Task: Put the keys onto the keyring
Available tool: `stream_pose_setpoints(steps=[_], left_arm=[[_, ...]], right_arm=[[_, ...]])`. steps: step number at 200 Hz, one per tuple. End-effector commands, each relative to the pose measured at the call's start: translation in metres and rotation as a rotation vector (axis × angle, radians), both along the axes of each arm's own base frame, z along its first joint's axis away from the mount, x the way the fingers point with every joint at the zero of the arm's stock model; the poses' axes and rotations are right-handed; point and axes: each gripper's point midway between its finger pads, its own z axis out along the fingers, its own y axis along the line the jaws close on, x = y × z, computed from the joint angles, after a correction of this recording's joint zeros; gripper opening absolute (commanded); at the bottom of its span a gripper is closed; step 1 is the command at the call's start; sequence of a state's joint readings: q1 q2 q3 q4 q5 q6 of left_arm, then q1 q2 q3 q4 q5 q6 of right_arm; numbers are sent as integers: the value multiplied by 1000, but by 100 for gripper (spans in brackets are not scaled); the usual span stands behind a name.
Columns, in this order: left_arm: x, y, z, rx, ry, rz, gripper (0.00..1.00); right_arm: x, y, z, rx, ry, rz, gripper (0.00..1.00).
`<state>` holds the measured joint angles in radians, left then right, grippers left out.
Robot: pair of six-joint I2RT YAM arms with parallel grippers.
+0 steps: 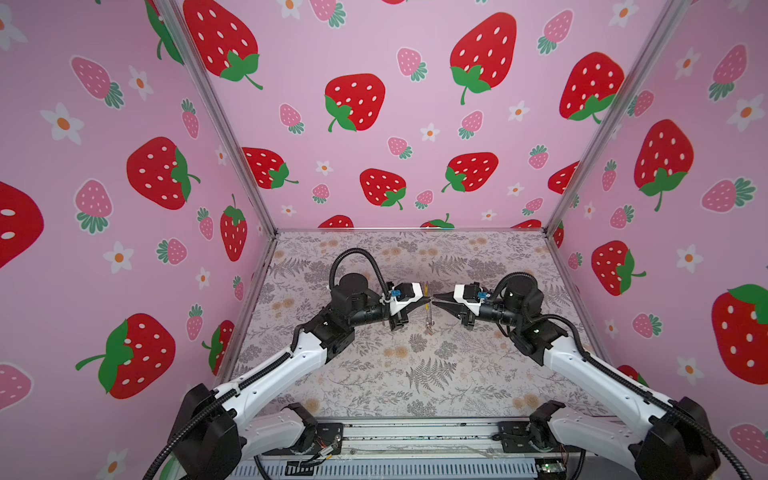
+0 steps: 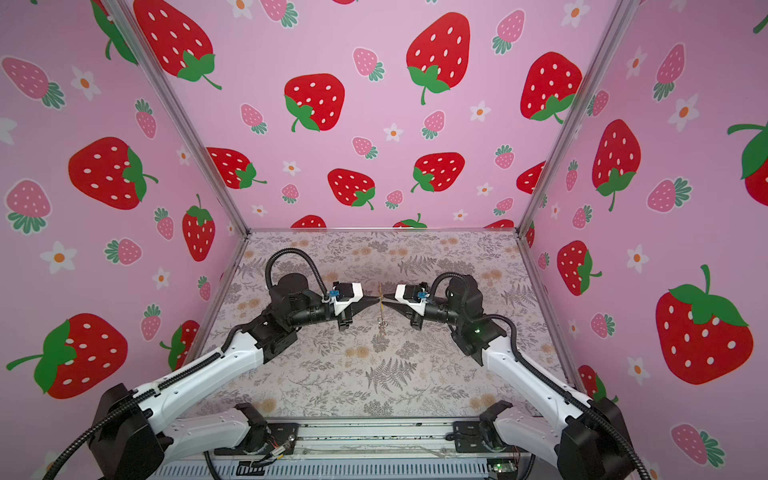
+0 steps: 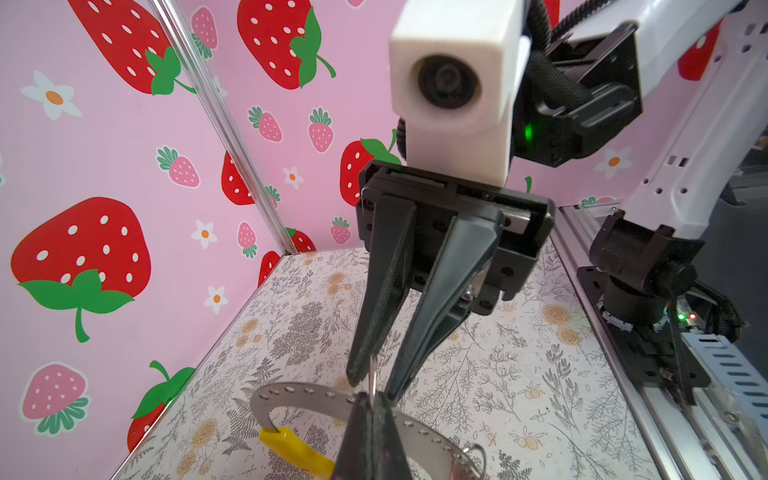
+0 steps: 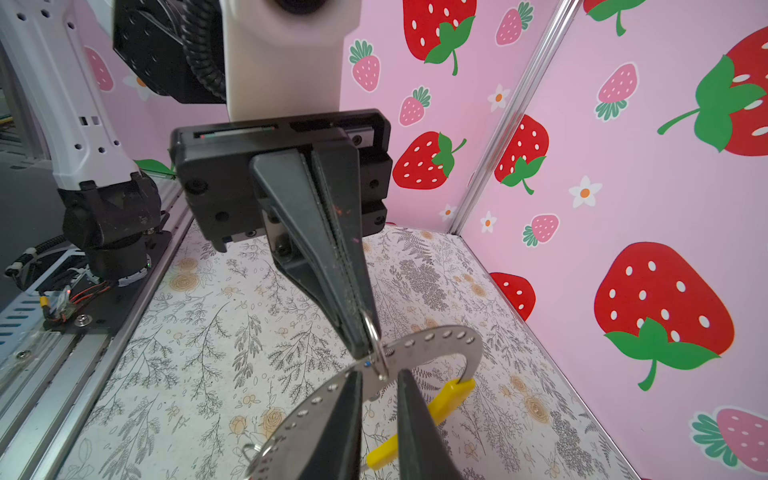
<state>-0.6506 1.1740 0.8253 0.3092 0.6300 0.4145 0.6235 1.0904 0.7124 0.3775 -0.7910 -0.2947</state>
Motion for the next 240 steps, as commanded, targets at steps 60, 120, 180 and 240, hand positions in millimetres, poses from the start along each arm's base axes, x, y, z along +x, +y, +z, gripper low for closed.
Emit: stream_pose_setpoints(steps=[60, 120, 180, 240], left_arm=[[-2, 0, 3, 5, -23, -24, 0], [-1, 0, 3, 6, -25, -15, 0], [19, 13, 3, 74, -70, 132, 43], [30, 27, 9, 218, -155, 219, 48]], right_arm=[[-6, -1, 14, 30, -28, 34, 13], [-2, 1, 8, 13, -14, 31, 6], [10, 4, 1, -60, 83, -6, 2], [25, -1, -10, -173, 157, -100, 2]])
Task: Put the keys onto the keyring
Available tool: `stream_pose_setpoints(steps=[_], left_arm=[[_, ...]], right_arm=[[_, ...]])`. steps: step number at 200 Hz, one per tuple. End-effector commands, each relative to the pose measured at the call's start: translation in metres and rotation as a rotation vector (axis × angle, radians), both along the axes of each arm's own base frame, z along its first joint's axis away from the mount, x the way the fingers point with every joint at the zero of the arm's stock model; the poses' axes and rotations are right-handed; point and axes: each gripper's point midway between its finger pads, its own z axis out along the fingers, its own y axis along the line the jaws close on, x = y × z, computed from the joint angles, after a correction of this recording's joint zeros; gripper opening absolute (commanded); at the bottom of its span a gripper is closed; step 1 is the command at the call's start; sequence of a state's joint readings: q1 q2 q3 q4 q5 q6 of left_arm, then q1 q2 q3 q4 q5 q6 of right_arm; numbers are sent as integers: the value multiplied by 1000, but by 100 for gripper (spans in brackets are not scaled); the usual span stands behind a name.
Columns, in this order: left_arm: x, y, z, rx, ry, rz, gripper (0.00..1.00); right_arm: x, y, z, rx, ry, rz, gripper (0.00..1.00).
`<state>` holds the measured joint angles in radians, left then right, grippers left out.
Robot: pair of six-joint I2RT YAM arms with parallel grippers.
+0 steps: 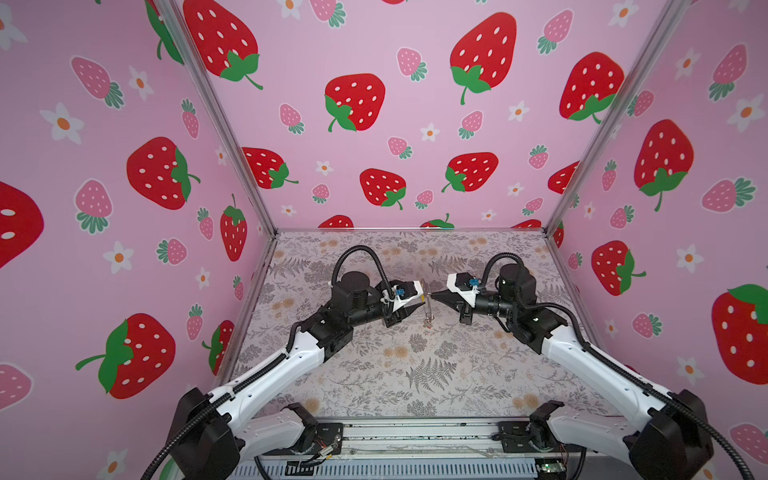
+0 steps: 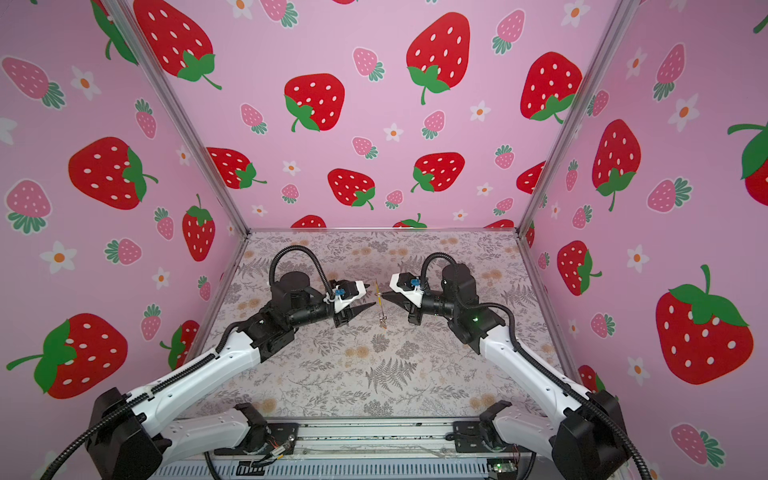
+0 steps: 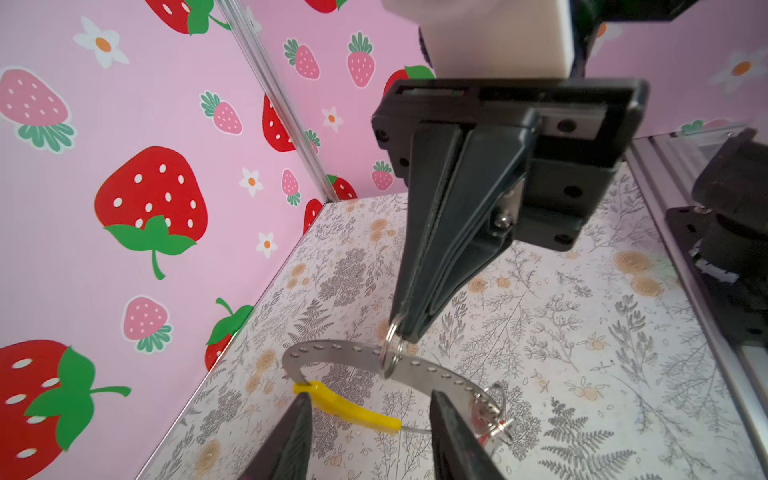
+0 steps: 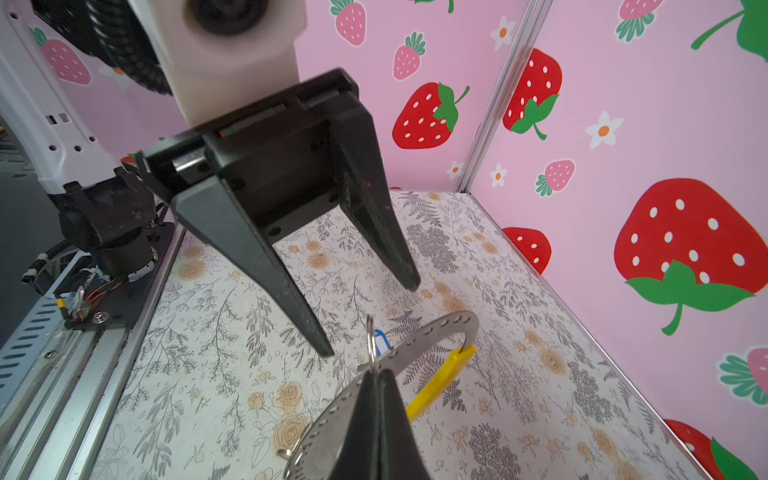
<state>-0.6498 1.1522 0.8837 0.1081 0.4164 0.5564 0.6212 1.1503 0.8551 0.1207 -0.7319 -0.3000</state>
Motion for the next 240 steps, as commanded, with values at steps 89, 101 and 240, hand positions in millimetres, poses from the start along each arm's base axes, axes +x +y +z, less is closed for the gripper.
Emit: stream_pose_setpoints(steps=[89, 101, 240], left_arm=[[12, -11, 16, 223, -161, 3, 41], [14, -13, 16, 233, -164, 7, 41], [21, -27, 6, 320, -236, 25, 28]], right_arm=[[18, -2, -5, -191, 144, -103, 2], [18, -2, -4, -207, 153, -106, 2], [12, 6, -7, -265, 262, -97, 2]])
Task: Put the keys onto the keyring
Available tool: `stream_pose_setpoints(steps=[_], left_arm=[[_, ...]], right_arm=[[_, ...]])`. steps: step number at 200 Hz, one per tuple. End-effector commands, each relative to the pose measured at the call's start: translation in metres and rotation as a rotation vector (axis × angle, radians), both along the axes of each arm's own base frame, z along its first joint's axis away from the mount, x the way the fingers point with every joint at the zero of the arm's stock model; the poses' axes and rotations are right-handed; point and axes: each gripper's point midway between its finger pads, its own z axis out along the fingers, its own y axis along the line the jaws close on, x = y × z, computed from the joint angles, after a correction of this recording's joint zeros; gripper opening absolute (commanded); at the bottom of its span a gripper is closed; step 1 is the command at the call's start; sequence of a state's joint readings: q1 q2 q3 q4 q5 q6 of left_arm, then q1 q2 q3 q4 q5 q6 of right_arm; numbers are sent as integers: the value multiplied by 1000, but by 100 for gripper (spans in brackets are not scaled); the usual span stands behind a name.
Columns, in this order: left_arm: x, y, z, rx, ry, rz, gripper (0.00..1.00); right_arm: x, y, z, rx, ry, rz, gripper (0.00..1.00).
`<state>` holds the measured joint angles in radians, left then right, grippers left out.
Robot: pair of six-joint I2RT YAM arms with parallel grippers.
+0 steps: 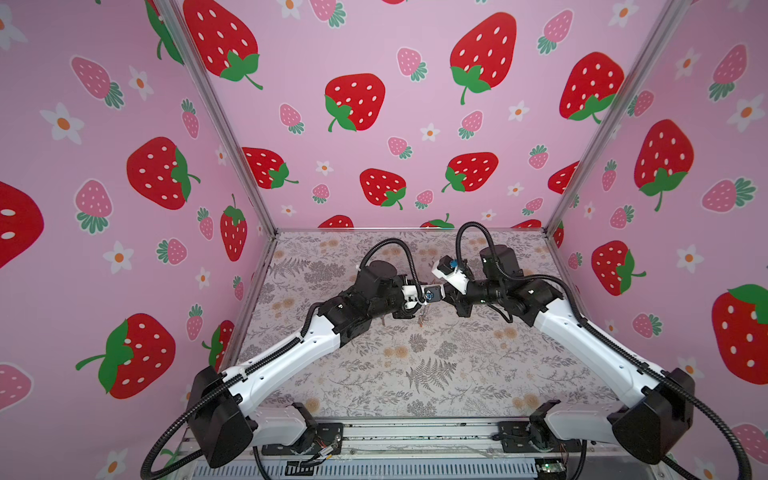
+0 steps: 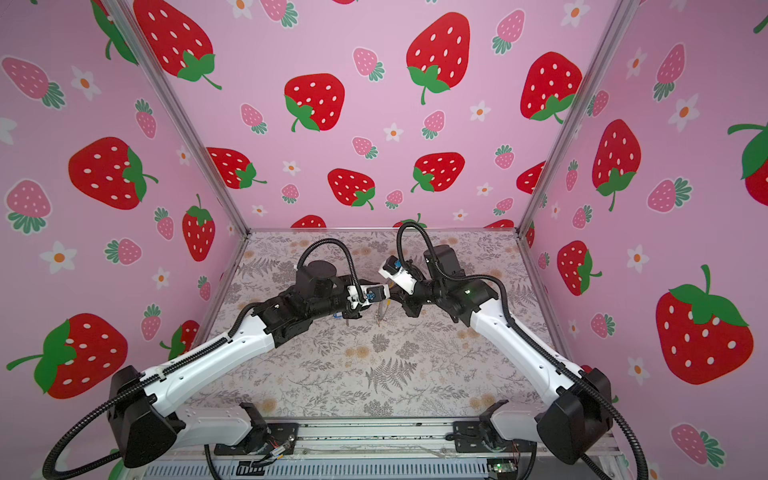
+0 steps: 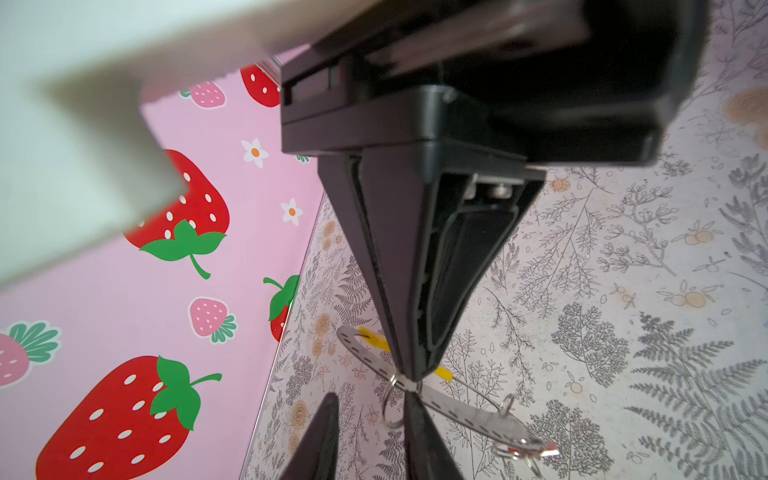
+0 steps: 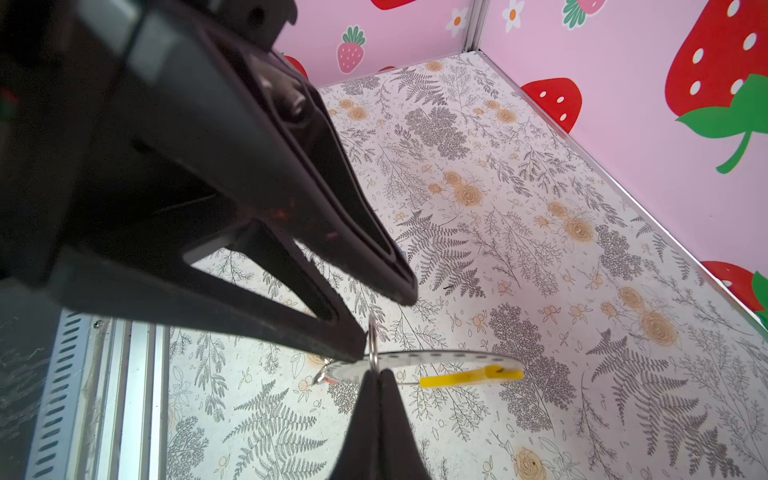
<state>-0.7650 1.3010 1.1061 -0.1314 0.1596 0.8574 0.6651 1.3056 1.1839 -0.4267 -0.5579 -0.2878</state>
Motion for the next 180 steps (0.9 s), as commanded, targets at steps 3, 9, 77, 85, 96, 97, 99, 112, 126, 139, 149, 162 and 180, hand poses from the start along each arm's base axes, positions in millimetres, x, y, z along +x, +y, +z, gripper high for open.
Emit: stream_pose_setpoints(steps=[3, 9, 77, 85, 96, 97, 99, 112, 126, 139, 149, 162, 180], left_arm=[[2, -4, 15, 0, -63, -15, 28], [1, -5, 14, 4, -65, -18, 28], [-2, -12, 15, 12, -90, -43, 25], [-2, -13, 14, 16, -89, -45, 24], [-3, -13, 12, 24, -87, -49, 19], [-3, -13, 12, 25, -86, -50, 19], [-3, -13, 12, 25, -87, -49, 18], [-3, -13, 10, 31, -86, -51, 18], [-3, -14, 9, 35, -86, -53, 18], [-3, -14, 9, 39, -89, -57, 16], [-3, -14, 10, 40, -89, -56, 15], [-3, -14, 11, 40, -93, -58, 14], [-3, -14, 12, 40, -93, -58, 13]], right_arm=[[-4, 5, 14, 21, 0, 20, 2], [-4, 5, 15, 22, 0, 20, 2], [-6, 6, 14, 20, 11, 28, 2], [-6, 7, 14, 20, 11, 30, 2], [-6, 7, 14, 21, 10, 30, 2], [-6, 7, 14, 20, 10, 30, 2], [-6, 7, 14, 21, 10, 31, 2], [-6, 8, 14, 21, 7, 33, 2], [-6, 8, 14, 21, 10, 35, 2], [-7, 9, 14, 22, 8, 39, 2], [-7, 9, 13, 20, 8, 41, 2], [-6, 8, 12, 17, 4, 39, 2], [-6, 8, 9, 11, 1, 37, 2]])
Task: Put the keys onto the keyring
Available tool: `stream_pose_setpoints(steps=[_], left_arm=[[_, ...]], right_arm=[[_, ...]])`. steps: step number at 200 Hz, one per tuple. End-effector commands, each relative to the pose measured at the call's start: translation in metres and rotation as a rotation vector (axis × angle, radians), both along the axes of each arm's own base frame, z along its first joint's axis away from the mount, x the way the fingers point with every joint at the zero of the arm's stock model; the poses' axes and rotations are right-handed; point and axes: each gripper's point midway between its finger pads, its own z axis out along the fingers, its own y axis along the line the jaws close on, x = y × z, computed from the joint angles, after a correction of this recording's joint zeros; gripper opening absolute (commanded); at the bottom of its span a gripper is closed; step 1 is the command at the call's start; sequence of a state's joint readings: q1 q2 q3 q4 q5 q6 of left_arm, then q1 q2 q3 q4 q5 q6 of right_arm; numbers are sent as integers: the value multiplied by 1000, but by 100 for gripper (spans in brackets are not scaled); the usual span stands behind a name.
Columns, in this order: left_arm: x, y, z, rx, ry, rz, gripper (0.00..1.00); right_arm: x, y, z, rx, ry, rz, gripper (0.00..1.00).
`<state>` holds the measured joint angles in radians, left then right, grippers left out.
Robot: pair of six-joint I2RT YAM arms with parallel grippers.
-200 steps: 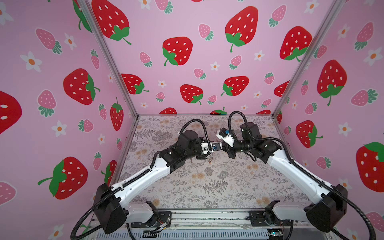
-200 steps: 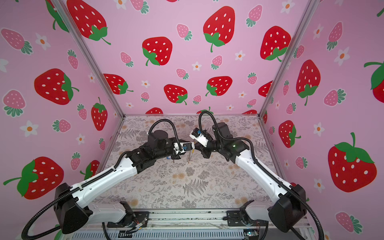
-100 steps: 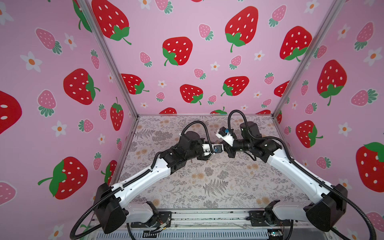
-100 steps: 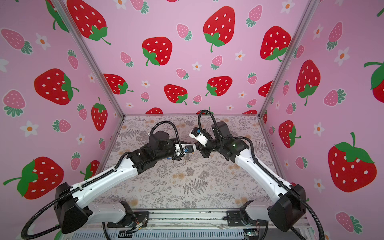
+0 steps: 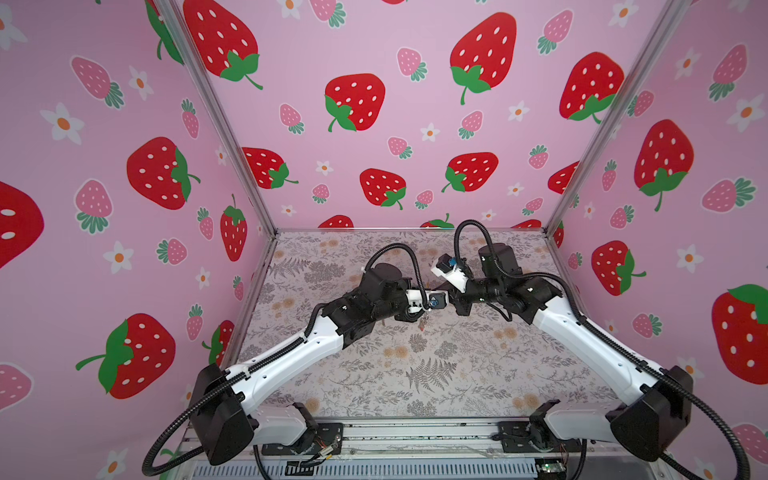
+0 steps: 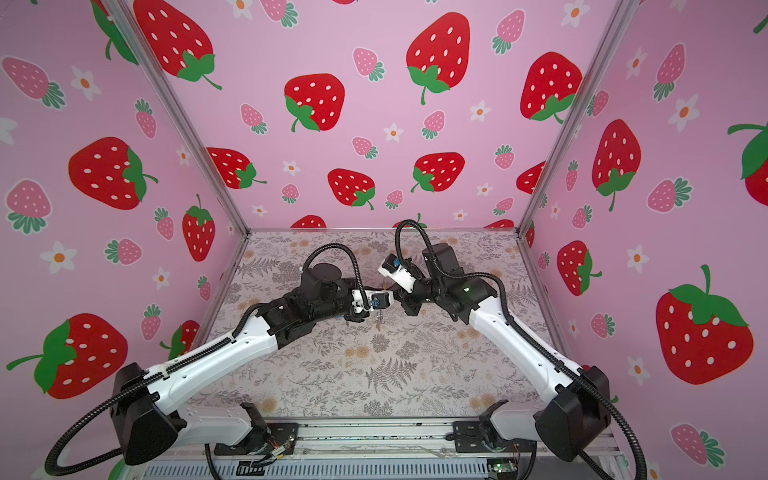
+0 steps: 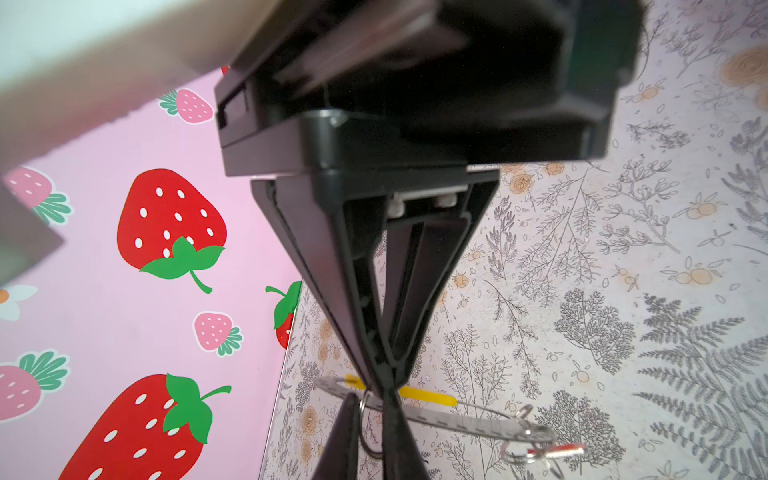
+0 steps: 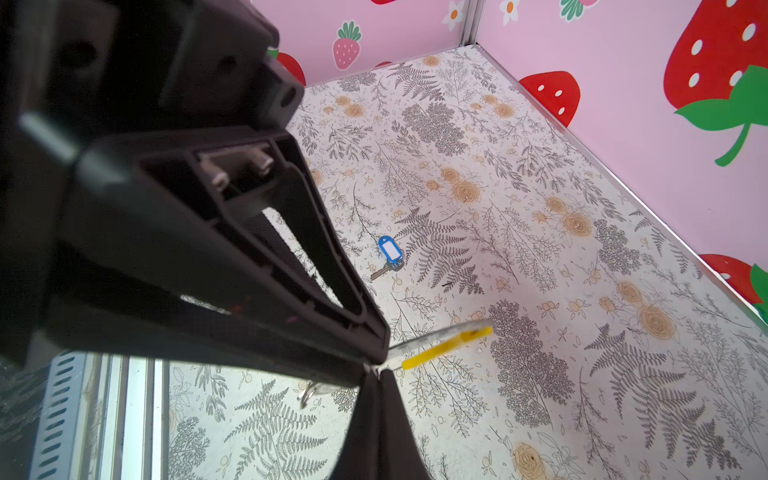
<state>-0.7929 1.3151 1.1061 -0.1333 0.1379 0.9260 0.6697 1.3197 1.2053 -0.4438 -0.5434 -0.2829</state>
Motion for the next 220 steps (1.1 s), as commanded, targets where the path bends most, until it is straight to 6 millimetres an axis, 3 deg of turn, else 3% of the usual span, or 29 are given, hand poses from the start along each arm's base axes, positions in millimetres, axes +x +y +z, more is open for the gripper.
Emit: stream_pose_setpoints(steps=[1, 35, 46, 83, 124, 188, 220], left_arm=[[1, -7, 18, -13, -47, -23, 13], [1, -7, 20, -19, -40, -23, 7], [0, -8, 21, -24, -36, -26, 0], [-2, -9, 21, -35, -19, -33, 0], [-5, -8, 30, -100, 12, -36, 0], [-7, 0, 54, -328, 113, -51, 0], [-7, 3, 65, -440, 185, -76, 0]], right_arm=[[-8, 6, 9, 23, -6, 46, 2], [-9, 7, 12, 37, -24, 52, 3], [-9, 7, 13, 43, -31, 53, 3], [-10, 6, 17, 62, -59, 53, 6], [-4, -3, 21, 75, -149, 8, 31], [-6, -18, 24, 144, -217, -17, 37], [-12, -24, 37, 248, -267, -8, 38]])
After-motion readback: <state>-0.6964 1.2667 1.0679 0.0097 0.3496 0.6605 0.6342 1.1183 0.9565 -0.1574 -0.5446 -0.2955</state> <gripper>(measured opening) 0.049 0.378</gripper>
